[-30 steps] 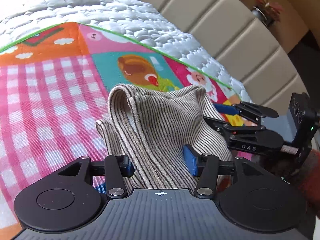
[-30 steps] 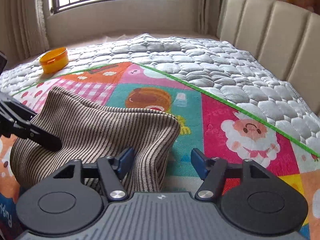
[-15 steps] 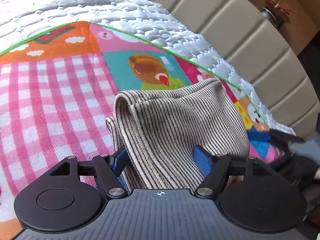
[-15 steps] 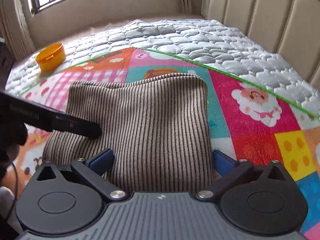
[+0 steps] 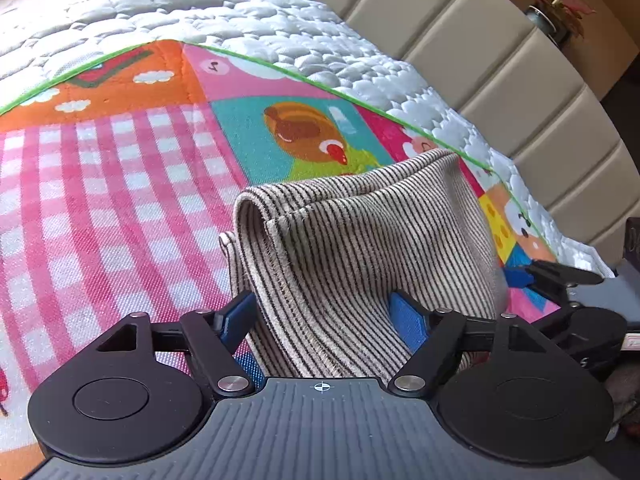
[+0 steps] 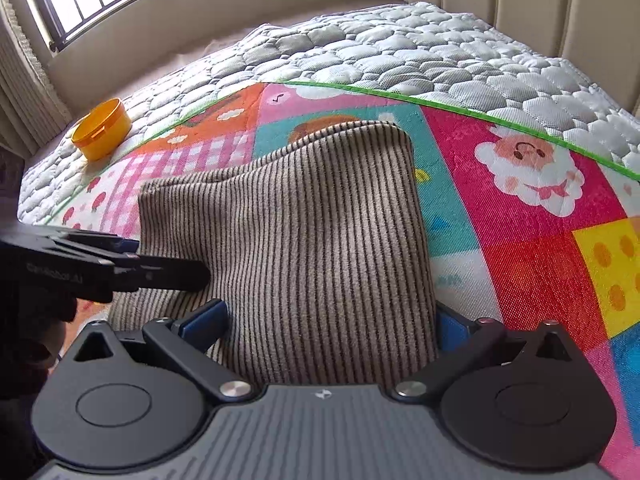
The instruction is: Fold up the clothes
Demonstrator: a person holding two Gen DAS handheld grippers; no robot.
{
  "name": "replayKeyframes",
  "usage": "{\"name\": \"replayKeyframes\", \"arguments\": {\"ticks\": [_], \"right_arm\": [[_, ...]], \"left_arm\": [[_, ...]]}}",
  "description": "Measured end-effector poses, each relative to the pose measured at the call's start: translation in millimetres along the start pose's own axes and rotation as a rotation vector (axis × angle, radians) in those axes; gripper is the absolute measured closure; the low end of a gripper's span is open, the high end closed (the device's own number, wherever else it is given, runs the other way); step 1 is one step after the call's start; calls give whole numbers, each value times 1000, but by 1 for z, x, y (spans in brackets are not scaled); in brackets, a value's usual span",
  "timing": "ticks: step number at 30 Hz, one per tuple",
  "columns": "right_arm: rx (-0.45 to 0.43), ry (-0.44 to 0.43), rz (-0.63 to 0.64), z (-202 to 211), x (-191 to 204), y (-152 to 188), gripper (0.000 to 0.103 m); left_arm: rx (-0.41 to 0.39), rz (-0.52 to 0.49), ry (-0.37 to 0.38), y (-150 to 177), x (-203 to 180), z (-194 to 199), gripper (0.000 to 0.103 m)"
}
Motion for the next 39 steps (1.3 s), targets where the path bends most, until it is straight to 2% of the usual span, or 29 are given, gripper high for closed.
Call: {"name": "replayKeyframes", "arguments": {"ticks": [5, 8, 15, 18, 21, 23, 26, 30, 39], "right_arm": [[6, 69, -104, 10, -7, 9, 0], [25, 144, -33, -3, -2, 16, 0], [12, 123, -45, -21, -7, 20, 0], [6, 115, -48, -18, -7, 18, 0], [-20, 85, -107, -6, -13, 10, 0], [-53, 102, -138, 3, -20, 6, 0], [-53, 143, -139, 1, -24, 8, 0], [-43, 200, -45, -19, -19, 13, 0], [-33, 163, -100, -12, -22, 14, 0]], "left_arm": [[-1, 10, -2, 0, 5, -2, 13], [-3, -3, -6, 0, 4, -3, 11], [-16, -36, -38, 2, 3, -6, 11], [-29, -57, -59, 2, 1, -6, 9], [-45, -68, -86, 3, 1, -4, 5], [-53, -65, -95, 3, 0, -1, 5], [-58, -65, -107, 4, 0, 0, 4], [-55, -82, -124, 6, -2, -3, 3], [-61, -108, -154, 6, -3, -3, 1]]}}
Point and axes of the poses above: each gripper's, at about its wrist camera, not at the fingertips, and z roughly against the way its jaws point, x to its left, y to its underside, the point moved 6 cm from there along -z, roughly the way its jaws point, and after that the axes turned 3 degrees about z, right-handed, at the moved point
